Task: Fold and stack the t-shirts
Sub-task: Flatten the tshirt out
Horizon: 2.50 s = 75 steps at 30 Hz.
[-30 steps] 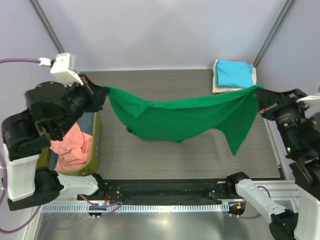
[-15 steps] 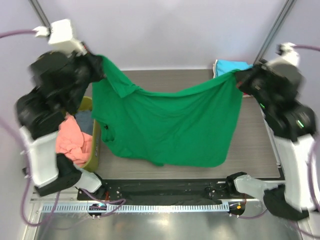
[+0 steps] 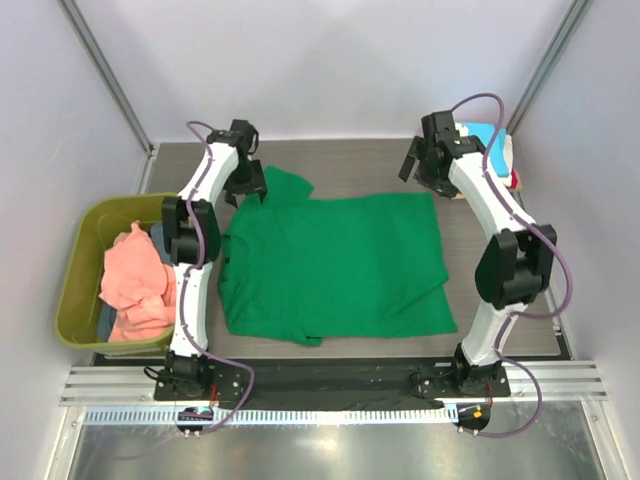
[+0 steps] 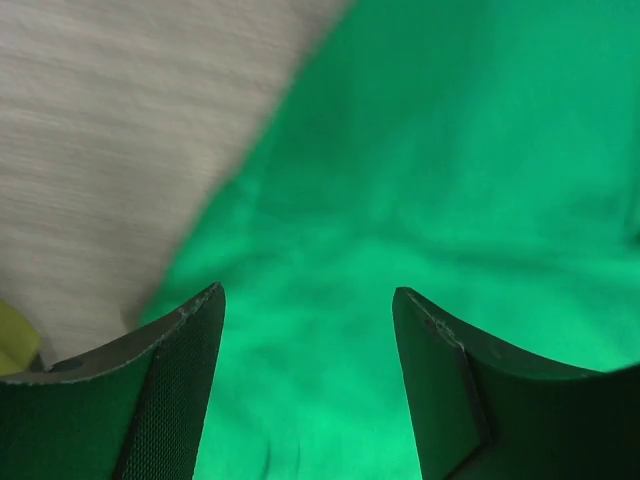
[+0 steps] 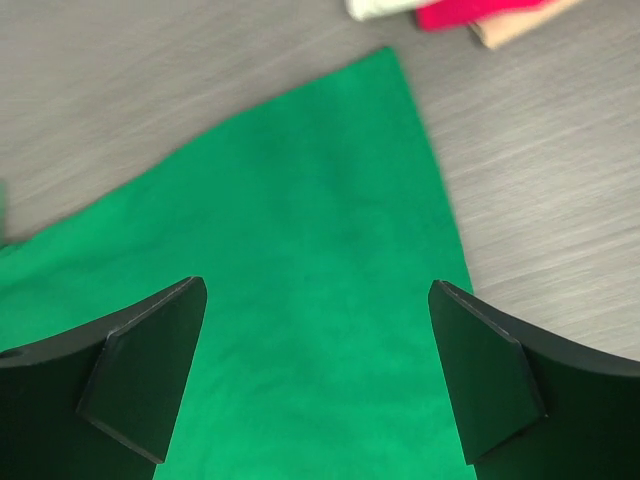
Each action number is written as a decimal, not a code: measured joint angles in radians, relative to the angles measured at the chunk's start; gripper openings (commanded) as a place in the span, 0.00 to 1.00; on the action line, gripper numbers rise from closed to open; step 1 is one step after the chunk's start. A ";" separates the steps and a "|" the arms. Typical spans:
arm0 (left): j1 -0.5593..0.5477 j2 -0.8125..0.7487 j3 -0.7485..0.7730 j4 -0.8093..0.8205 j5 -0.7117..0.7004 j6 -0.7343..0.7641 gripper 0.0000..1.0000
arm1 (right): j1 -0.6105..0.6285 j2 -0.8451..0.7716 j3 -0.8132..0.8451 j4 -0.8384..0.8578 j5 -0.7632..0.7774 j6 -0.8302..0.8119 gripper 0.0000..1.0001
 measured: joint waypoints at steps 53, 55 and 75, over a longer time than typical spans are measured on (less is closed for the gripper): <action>-0.066 -0.256 -0.317 0.277 -0.088 -0.101 0.66 | 0.064 0.500 0.337 0.267 -0.323 -0.050 0.98; -0.085 -0.447 -0.481 0.290 -0.105 -0.105 0.66 | 0.087 0.409 0.248 0.272 -0.318 -0.056 0.98; -0.496 -1.470 -1.658 0.374 -0.160 -0.509 0.56 | 0.228 -0.404 -0.795 0.493 -0.365 0.005 0.98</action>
